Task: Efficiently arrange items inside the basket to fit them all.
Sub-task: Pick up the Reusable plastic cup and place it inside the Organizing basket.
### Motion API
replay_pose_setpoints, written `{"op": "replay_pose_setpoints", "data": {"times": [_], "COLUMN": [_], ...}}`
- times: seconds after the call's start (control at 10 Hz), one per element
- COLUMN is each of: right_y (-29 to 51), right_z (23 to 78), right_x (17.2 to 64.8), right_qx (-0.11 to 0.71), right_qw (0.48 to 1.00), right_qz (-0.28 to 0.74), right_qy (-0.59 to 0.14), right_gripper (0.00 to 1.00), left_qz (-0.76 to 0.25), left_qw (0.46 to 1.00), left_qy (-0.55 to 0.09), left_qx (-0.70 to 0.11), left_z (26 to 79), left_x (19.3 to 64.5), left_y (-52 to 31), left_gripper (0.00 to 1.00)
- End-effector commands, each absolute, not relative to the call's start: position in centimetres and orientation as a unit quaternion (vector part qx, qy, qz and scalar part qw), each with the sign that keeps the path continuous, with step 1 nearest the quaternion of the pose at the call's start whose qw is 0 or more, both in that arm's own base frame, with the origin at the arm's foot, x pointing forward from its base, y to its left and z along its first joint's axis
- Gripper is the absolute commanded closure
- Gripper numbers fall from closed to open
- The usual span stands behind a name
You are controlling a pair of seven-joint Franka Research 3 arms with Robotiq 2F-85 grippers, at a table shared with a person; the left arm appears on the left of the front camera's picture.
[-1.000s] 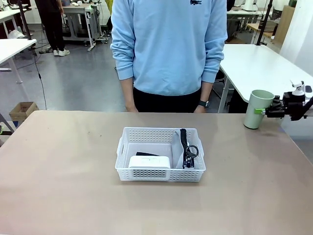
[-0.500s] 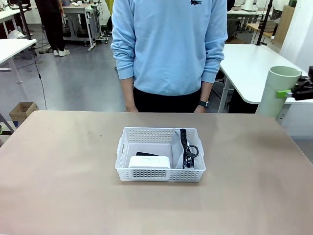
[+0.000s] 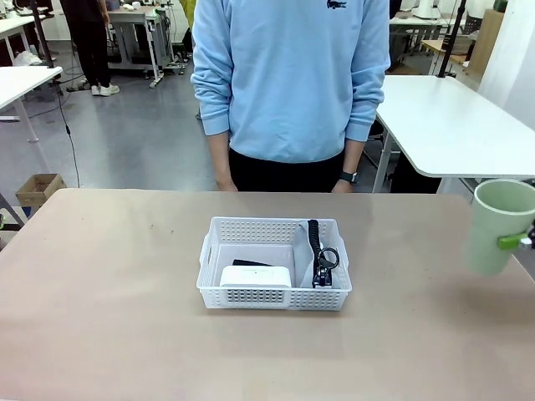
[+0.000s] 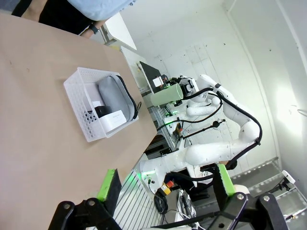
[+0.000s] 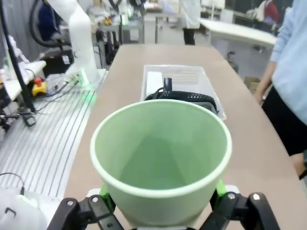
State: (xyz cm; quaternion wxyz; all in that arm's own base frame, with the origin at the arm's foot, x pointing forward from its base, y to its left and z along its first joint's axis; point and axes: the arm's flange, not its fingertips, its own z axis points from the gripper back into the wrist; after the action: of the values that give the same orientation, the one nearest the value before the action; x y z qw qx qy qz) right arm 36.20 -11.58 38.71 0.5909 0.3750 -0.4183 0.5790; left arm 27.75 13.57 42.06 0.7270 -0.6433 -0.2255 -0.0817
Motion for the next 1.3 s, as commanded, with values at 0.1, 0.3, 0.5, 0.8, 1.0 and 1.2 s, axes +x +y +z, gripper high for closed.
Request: {"op": "replay_pose_setpoints", "data": {"times": [0.1, 0.3, 0.5, 0.8, 1.0, 1.2], "right_y": [-11.7, -11.4, -9.0, 2.2, 12.3, 19.3], "right_z": [40.8, 39.7, 40.9, 49.1, 51.3, 52.7], "right_x": [39.2, 37.8, 36.1, 34.4, 34.3, 34.7], "right_qx": [0.399, 0.383, 0.383, 0.348, 0.308, 0.26], "right_qw": [0.578, 0.582, 0.593, 0.639, 0.69, 0.691], "right_qz": [0.581, 0.585, 0.582, 0.621, 0.612, 0.642], "right_qy": [-0.411, -0.414, -0.403, -0.292, -0.235, -0.208], "right_gripper": [0.46, 0.11, 0.11, 0.11, 0.11, 0.11], "left_qz": [-0.083, -0.083, -0.083, -0.083, -0.083, -0.083], "left_qw": [0.725, 0.725, 0.725, 0.725, 0.725, 0.725], "left_qy": [-0.22, -0.22, -0.22, -0.22, -0.22, -0.22], "left_qx": [-0.647, -0.647, -0.647, -0.647, -0.647, -0.647], "left_z": [42.3, 42.3, 42.3, 42.3, 42.3, 42.3], "left_x": [27.5, 27.5, 27.5, 27.5, 27.5, 27.5], "left_y": [13.7, 13.7, 13.7, 13.7, 13.7, 13.7], "left_gripper": [0.0, 0.0, 0.0, 0.0, 0.0, 0.0]}}
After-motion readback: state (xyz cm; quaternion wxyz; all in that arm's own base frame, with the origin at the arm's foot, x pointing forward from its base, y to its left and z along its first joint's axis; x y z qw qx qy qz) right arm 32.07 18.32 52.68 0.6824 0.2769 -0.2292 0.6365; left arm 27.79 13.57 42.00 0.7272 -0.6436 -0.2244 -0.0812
